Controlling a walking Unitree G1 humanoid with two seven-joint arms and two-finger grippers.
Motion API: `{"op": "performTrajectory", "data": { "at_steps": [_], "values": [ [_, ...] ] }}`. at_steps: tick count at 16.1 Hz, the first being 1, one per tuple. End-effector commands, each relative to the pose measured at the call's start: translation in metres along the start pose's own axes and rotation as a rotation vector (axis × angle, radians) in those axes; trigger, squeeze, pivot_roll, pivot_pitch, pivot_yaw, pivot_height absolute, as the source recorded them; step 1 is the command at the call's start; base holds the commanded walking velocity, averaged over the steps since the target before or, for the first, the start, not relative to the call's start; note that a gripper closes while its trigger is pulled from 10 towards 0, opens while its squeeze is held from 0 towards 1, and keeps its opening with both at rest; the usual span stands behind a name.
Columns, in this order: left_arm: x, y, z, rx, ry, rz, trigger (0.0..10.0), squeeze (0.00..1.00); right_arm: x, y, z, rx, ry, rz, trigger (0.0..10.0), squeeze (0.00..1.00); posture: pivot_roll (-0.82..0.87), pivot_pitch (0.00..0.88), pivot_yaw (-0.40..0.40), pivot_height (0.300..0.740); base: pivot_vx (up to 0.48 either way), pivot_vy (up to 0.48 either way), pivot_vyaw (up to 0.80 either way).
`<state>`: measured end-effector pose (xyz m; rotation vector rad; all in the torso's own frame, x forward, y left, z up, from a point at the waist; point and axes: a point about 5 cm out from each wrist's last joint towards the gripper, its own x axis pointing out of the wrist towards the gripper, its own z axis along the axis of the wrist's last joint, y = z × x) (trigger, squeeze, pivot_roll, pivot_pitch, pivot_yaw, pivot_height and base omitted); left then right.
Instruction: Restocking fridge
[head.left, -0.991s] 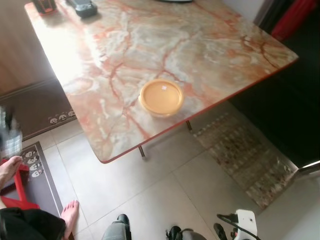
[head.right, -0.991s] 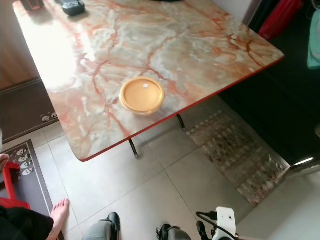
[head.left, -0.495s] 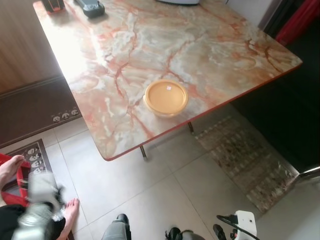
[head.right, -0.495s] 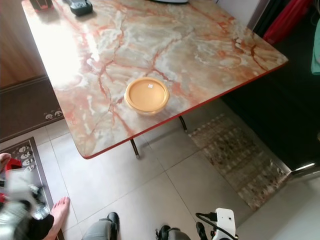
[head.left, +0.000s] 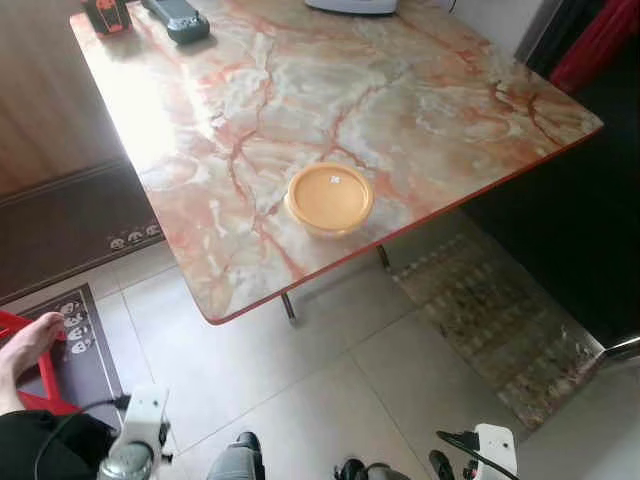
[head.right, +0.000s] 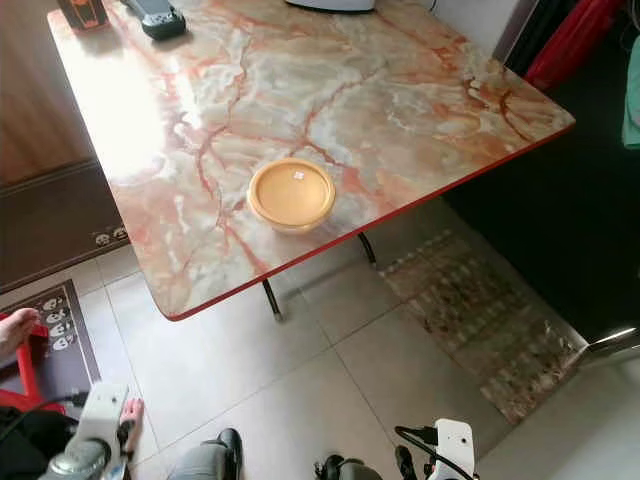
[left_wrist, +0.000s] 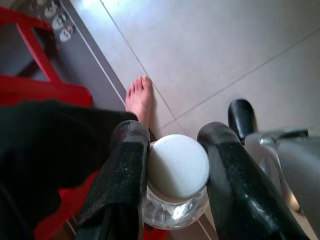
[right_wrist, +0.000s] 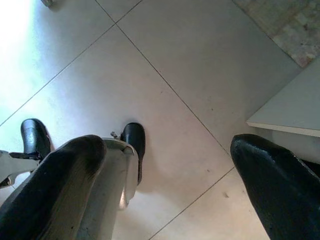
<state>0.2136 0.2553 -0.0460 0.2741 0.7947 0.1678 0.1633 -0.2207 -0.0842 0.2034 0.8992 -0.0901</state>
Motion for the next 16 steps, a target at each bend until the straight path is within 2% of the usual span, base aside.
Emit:
{"op": "performTrajectory", "data": {
  "at_steps": [1, 3, 6, 8, 12, 14, 16],
  "values": [
    [-0.004, -0.003, -0.022, 0.014, 0.069, 0.000, 10.0, 0.00, -0.004, -0.003, -0.013, 0.025, 0.033, -0.016, 10.0, 0.00, 0.15, 0.183, -0.049, 0.740, 0.000, 0.000, 0.00],
    [-0.008, -0.008, -0.038, 0.028, 0.125, -0.021, 10.0, 0.00, -0.004, -0.003, -0.015, 0.021, 0.043, -0.018, 10.0, 0.00, 0.15, 0.176, -0.044, 0.740, 0.000, 0.000, 0.00],
    [-0.010, -0.012, -0.046, 0.082, 0.137, -0.039, 10.0, 0.00, -0.005, -0.004, -0.017, 0.014, 0.052, -0.019, 10.0, 0.00, 0.16, 0.168, -0.053, 0.740, 0.000, 0.000, 0.00],
    [-0.011, -0.016, -0.048, 0.028, 0.134, -0.041, 10.0, 0.00, -0.005, -0.005, -0.019, -0.002, 0.079, -0.018, 10.0, 0.00, 0.17, 0.165, -0.067, 0.740, 0.000, 0.000, -0.20],
    [-0.016, -0.030, -0.058, 0.024, 0.153, -0.069, 10.0, 0.00, -0.007, -0.008, -0.022, -0.013, 0.096, -0.022, 10.0, 0.00, 0.16, 0.169, -0.064, 0.740, 0.000, 0.000, -0.71],
    [-0.015, -0.033, -0.057, 0.035, 0.152, -0.079, 10.0, 0.00, -0.007, -0.010, -0.021, 0.028, 0.085, -0.052, 10.0, 0.00, 0.17, 0.183, -0.071, 0.740, 0.000, 0.000, -0.72],
    [-0.014, -0.032, -0.053, 0.046, 0.135, -0.082, 10.0, 0.00, -0.007, -0.010, -0.021, 0.021, 0.088, -0.053, 10.0, 0.00, 0.17, 0.196, -0.073, 0.740, 0.000, 0.000, -0.72]
  ]
}}
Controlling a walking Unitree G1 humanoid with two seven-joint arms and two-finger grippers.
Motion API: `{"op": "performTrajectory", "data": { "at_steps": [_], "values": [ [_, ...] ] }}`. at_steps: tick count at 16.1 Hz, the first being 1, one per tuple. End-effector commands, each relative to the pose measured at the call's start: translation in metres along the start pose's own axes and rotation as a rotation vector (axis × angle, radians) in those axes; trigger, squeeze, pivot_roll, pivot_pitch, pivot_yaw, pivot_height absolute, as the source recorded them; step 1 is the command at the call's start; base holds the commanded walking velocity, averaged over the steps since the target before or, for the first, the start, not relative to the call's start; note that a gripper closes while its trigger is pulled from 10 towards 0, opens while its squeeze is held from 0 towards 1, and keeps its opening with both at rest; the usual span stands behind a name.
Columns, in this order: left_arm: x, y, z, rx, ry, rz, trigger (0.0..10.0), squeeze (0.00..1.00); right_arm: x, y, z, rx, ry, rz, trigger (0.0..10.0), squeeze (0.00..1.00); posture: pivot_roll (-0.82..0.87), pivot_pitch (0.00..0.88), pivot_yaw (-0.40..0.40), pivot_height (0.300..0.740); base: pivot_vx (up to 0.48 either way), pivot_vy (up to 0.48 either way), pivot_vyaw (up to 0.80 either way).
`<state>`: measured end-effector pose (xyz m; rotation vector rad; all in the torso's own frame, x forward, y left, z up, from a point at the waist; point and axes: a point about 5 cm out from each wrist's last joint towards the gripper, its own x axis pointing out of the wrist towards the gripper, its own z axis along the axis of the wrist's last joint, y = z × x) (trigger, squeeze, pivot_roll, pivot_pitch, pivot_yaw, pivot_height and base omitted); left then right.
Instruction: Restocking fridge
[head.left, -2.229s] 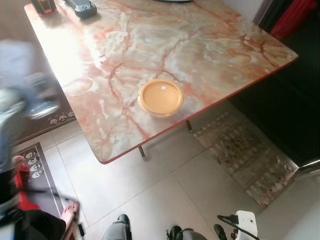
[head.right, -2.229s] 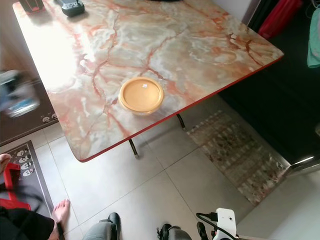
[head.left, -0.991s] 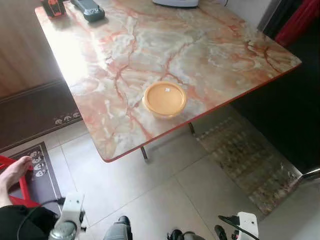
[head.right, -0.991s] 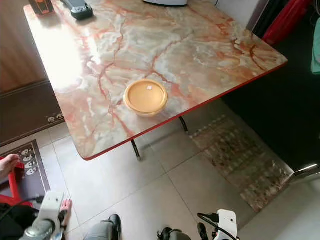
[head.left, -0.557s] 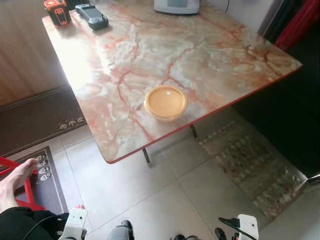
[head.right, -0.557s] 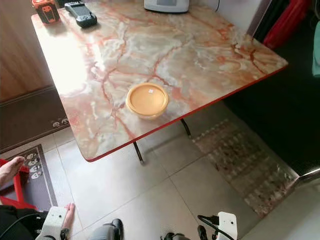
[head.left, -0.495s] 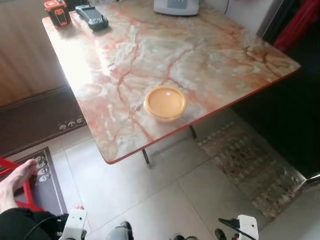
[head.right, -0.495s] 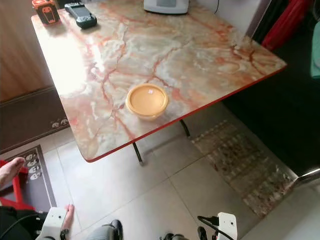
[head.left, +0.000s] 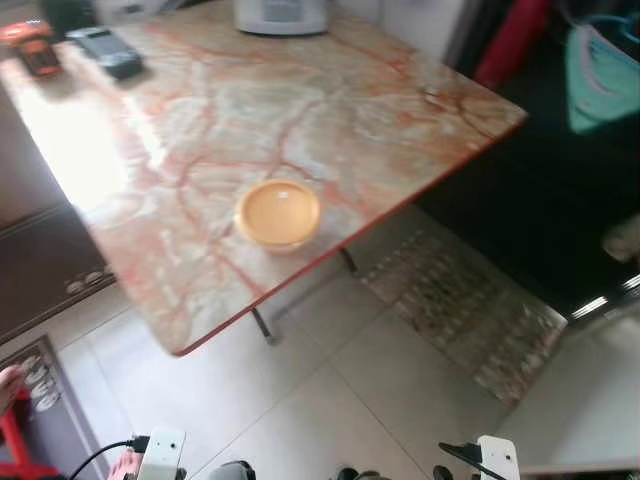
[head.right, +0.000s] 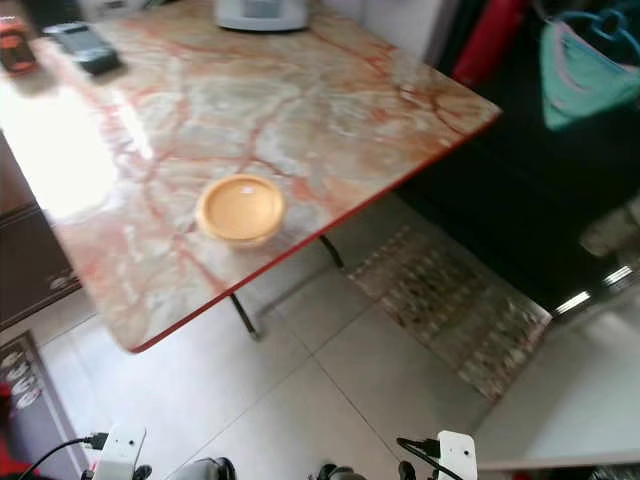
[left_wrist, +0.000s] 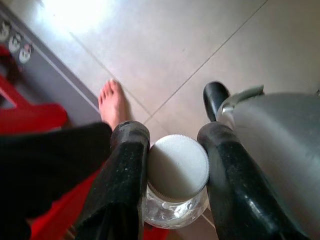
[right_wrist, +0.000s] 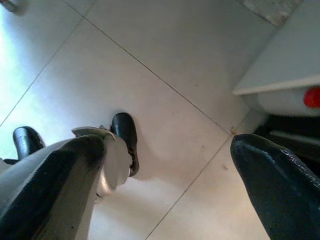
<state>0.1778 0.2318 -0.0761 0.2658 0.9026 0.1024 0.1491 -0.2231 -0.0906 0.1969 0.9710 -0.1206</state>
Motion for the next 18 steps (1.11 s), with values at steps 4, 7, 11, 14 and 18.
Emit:
{"op": "performTrajectory", "data": {
  "at_steps": [4, 7, 11, 14, 18],
  "values": [
    [-0.003, -0.001, -0.018, 0.032, 0.076, -0.011, 10.0, 0.00, -0.002, -0.005, -0.008, 0.075, 0.009, -0.057, 10.0, 0.00, 0.17, 0.211, -0.062, 0.740, 0.000, 0.000, -0.72],
    [-0.006, -0.005, -0.027, 0.076, 0.109, -0.036, 10.0, 0.00, -0.002, -0.006, -0.008, 0.077, 0.016, -0.069, 10.0, 0.00, 0.17, 0.229, -0.059, 0.740, 0.000, -0.312, -0.72],
    [-0.007, -0.007, -0.029, 0.062, 0.127, -0.049, 10.0, 0.00, -0.002, -0.006, -0.008, 0.047, 0.041, -0.064, 10.0, 0.00, 0.17, 0.237, -0.058, 0.740, 0.000, 0.000, -0.71],
    [-0.007, -0.008, -0.030, 0.069, 0.128, -0.055, 10.0, 0.00, -0.002, -0.006, -0.008, 0.050, 0.039, -0.070, 10.0, 0.00, 0.17, 0.238, -0.059, 0.740, 0.000, 0.000, -0.71],
    [-0.007, -0.011, -0.031, 0.111, 0.134, -0.067, 10.0, 0.00, -0.002, -0.007, -0.008, 0.045, 0.042, -0.071, 10.0, 0.00, 0.17, 0.235, -0.063, 0.740, 0.000, -0.211, -0.71]
  ]
}}
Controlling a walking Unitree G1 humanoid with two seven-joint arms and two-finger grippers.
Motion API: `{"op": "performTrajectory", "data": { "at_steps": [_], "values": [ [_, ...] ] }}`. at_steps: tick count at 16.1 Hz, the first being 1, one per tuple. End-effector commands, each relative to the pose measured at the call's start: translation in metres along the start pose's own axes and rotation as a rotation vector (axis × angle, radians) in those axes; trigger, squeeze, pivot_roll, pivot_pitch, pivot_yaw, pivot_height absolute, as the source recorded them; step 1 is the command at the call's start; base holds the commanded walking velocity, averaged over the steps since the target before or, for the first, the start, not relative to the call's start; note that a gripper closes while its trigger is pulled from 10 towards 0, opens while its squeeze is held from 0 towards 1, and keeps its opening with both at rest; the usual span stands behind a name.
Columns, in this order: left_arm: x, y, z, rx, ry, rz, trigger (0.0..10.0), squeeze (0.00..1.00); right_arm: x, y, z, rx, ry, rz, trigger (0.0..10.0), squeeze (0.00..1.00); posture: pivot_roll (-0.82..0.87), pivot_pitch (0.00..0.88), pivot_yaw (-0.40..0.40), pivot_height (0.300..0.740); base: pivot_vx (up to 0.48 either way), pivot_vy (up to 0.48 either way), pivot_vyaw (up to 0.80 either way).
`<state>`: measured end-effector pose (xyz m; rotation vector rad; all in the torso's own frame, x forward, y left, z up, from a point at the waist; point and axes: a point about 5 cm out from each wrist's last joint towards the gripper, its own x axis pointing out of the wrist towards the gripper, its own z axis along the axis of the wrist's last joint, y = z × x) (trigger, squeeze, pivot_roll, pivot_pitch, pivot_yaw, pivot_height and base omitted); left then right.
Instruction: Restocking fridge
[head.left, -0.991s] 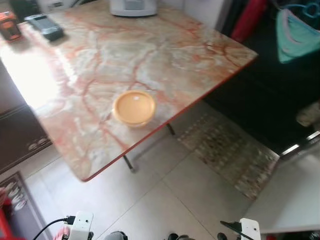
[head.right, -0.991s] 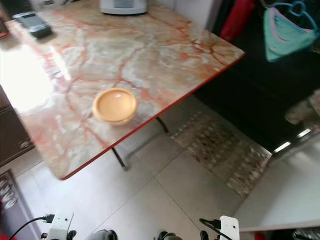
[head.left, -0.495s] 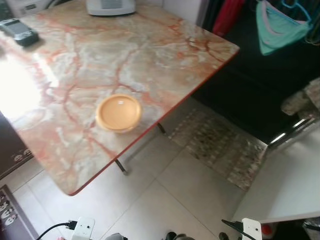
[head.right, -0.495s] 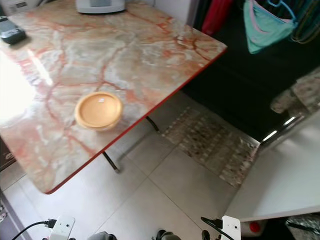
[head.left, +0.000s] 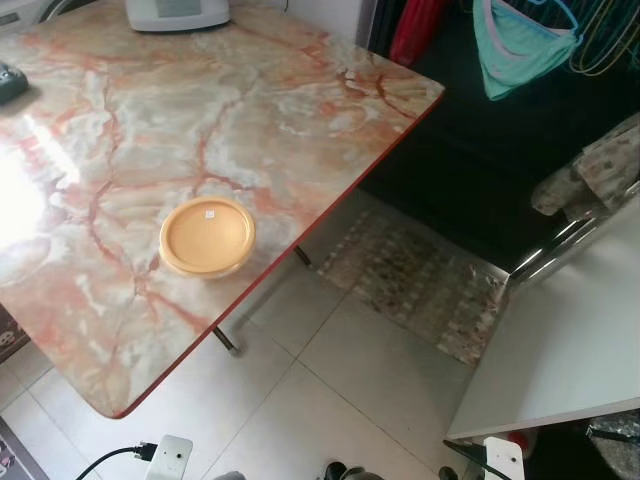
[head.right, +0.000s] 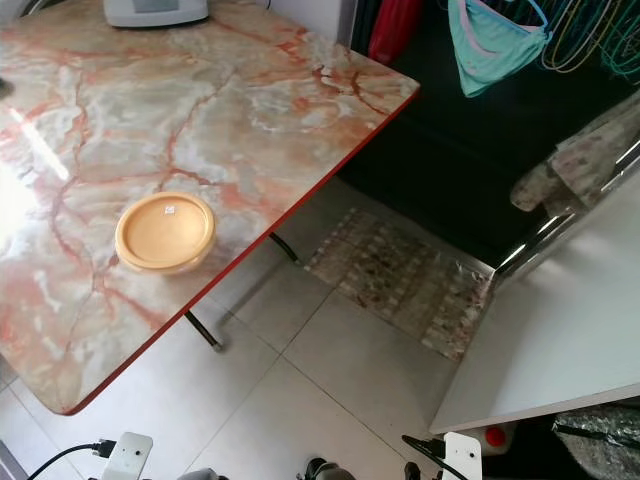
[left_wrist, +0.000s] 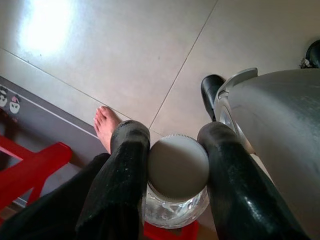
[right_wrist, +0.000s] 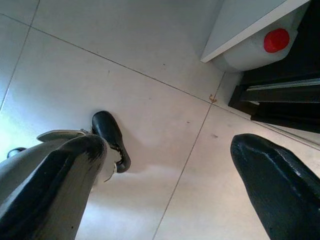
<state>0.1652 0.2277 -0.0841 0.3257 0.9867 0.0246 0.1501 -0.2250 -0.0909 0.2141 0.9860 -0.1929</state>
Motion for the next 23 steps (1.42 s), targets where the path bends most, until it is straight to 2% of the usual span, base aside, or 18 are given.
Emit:
{"op": "performTrajectory", "data": {
  "at_steps": [1, 2, 4, 6, 15, 16, 17, 23],
  "values": [
    [-0.0031, -0.0067, -0.0172, 0.011, 0.064, -0.019, 10.0, 0.00, -0.0023, -0.0058, -0.0083, -0.004, 0.030, -0.016, 10.0, 0.00, 0.17, 0.234, -0.063, 0.740, 0.000, -0.480, -0.71],
    [-0.0033, -0.0072, -0.0184, -0.019, 0.071, -0.019, 10.0, 0.00, -0.0023, -0.0057, -0.0080, -0.005, 0.030, -0.015, 10.0, 0.00, 0.17, 0.232, -0.064, 0.740, 0.000, 0.000, -0.71],
    [-0.0032, -0.0076, -0.0180, 0.015, 0.071, -0.022, 10.0, 0.00, -0.0022, -0.0057, -0.0075, -0.008, 0.029, -0.013, 10.0, 0.00, 0.17, 0.229, -0.065, 0.740, 0.000, -0.161, -0.70],
    [-0.0033, -0.0078, -0.0183, -0.001, 0.071, -0.013, 10.0, 0.00, -0.0022, -0.0060, -0.0072, -0.012, 0.029, -0.012, 10.0, 0.00, 0.17, 0.225, -0.068, 0.740, 0.000, -0.407, -0.70],
    [-0.0034, -0.0089, -0.0184, -0.015, 0.071, -0.009, 10.0, 0.00, -0.0022, -0.0063, -0.0071, -0.021, 0.032, -0.017, 10.0, 0.00, 0.16, 0.193, -0.070, 0.740, 0.000, 0.000, -0.70],
    [-0.0031, -0.0078, -0.0170, -0.024, 0.067, 0.004, 10.0, 0.00, -0.0022, -0.0062, -0.0069, -0.030, 0.034, -0.011, 10.0, 0.00, 0.16, 0.191, -0.072, 0.740, 0.000, 0.000, -0.71],
    [-0.0023, -0.0042, -0.0134, -0.068, 0.052, 0.023, 10.0, 0.00, -0.0022, -0.0060, -0.0073, -0.031, 0.035, -0.011, 10.0, 0.00, 0.15, 0.185, -0.071, 0.740, 0.000, 0.000, -0.71],
    [-0.0023, -0.0018, -0.0135, -0.061, 0.049, 0.022, 10.0, 0.00, -0.0025, -0.0054, -0.0095, -0.021, 0.036, -0.015, 10.0, 0.00, 0.14, 0.178, -0.052, 0.740, 0.000, 0.000, -0.71]
  ]
}}
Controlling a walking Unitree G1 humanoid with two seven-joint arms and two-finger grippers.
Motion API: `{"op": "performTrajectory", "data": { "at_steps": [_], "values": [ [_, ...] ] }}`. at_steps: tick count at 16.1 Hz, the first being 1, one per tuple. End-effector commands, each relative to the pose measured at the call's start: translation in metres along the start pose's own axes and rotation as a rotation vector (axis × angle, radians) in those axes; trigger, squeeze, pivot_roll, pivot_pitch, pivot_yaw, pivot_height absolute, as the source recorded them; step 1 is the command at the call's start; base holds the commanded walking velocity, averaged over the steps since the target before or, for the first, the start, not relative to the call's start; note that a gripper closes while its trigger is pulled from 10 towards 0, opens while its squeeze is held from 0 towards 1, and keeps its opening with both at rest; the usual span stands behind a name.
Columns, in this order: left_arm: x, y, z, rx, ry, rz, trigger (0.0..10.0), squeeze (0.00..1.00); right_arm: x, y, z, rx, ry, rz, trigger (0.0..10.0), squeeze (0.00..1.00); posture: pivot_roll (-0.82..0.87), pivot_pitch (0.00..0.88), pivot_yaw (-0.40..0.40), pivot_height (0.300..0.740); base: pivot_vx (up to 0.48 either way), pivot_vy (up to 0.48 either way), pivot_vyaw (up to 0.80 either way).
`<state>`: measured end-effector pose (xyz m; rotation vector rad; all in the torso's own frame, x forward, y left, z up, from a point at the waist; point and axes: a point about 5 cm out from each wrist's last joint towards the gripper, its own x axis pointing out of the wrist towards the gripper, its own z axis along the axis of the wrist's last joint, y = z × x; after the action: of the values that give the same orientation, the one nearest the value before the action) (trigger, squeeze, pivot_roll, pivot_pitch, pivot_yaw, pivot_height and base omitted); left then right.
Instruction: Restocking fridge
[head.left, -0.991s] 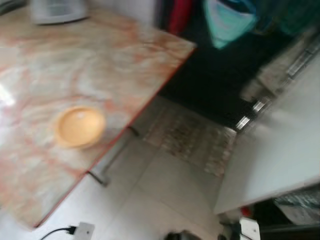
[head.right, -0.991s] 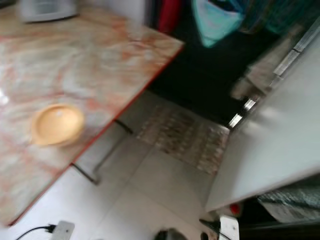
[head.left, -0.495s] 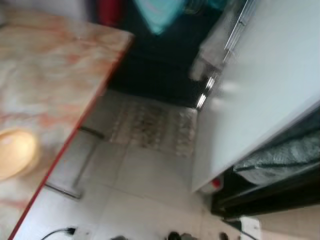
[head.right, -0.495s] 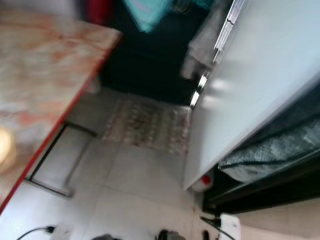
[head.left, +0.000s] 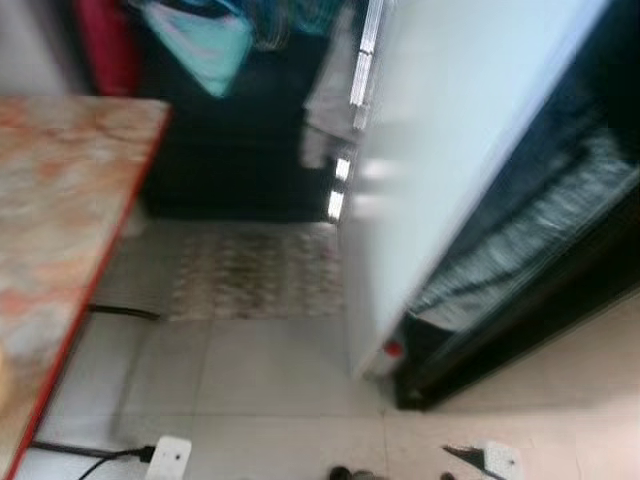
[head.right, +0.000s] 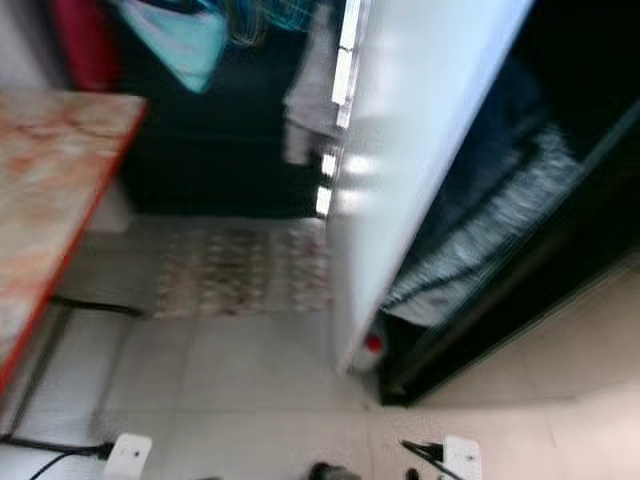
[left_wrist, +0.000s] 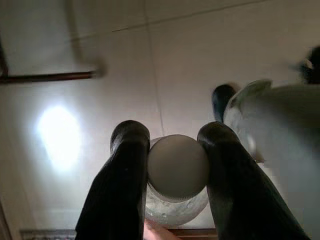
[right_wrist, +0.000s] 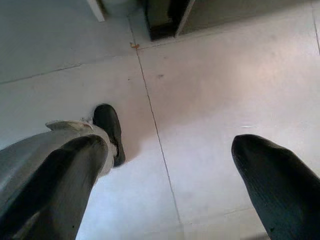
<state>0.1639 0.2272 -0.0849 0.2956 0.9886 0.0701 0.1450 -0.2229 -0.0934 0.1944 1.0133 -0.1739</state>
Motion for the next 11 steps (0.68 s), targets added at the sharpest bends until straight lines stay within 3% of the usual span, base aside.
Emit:
{"op": "performTrajectory", "data": {
  "at_steps": [1, 4, 8, 11],
  "values": [
    [-0.002, 0.000, -0.013, -0.015, 0.043, -0.001, 10.0, 0.00, -0.002, -0.005, -0.004, 0.015, 0.009, -0.021, 10.0, 0.00, 0.14, 0.179, -0.047, 0.740, 0.000, 0.000, -0.71],
    [-0.002, 0.006, -0.013, 0.002, 0.046, 0.004, 10.0, 0.00, -0.001, 0.001, -0.009, 0.044, 0.008, -0.019, 10.0, 0.00, 0.15, 0.177, 0.013, 0.740, 0.000, 0.000, -0.70],
    [-0.001, 0.021, -0.006, -0.018, 0.030, 0.035, 10.0, 0.00, 0.000, 0.011, -0.013, 0.068, 0.009, -0.010, 10.0, 0.00, 0.11, 0.176, 0.025, 0.740, 0.000, 0.000, -0.71],
    [0.000, 0.014, -0.003, -0.036, 0.022, 0.027, 10.0, 0.00, -0.001, 0.006, -0.012, 0.055, 0.008, -0.026, 10.0, 0.00, 0.10, 0.197, 0.010, 0.740, 0.000, 0.000, -0.70]
  ]
}}
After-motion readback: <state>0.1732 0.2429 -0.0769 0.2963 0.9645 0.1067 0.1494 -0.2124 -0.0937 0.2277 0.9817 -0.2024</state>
